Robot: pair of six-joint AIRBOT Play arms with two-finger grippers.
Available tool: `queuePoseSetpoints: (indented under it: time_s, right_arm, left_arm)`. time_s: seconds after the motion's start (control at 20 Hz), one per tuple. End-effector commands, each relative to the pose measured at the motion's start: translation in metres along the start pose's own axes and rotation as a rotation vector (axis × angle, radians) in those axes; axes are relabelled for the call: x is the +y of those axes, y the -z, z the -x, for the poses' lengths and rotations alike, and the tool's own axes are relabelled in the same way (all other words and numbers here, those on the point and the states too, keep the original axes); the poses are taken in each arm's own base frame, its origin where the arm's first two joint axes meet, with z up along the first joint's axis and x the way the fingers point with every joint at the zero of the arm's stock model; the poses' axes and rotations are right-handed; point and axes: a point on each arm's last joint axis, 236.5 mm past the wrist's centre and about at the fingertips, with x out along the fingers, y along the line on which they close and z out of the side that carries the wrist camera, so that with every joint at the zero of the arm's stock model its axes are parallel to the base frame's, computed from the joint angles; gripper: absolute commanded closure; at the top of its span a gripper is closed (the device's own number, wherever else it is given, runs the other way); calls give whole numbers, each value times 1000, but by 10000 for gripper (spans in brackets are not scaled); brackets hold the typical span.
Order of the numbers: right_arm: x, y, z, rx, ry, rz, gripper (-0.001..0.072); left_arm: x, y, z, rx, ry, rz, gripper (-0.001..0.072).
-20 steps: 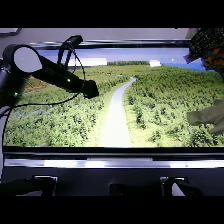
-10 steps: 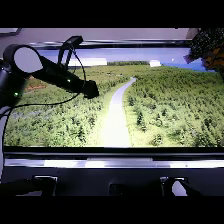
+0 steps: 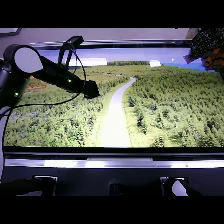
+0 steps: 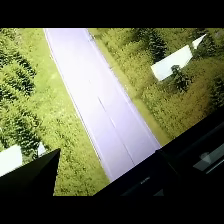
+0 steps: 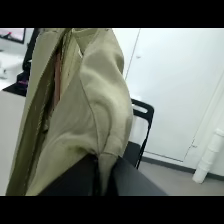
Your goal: Fold the clothes and pants, and hang the long-sleeved shirts on hangers.
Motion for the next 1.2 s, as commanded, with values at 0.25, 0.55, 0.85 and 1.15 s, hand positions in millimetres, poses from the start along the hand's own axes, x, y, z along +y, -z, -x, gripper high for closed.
queuePoseSetpoints:
  time_s: [0.25,0.55,0.85,1.15]
  right_arm:
    - [0,-2,-12,-44,83,18,677]
    - [7,7,-29,-49,97,-27,677]
    - [-8,-5,-51,-74,87,-118,677]
    - [13,23,-65,1,75,-54,676]
  left_arm:
    - [0,0,0,1,0,0,27]
    - [0,0,0,1,0,0,27]
    - [-7,3,-8,19,8,-13,27]
    - [-23,9,-21,50,27,-43,27]
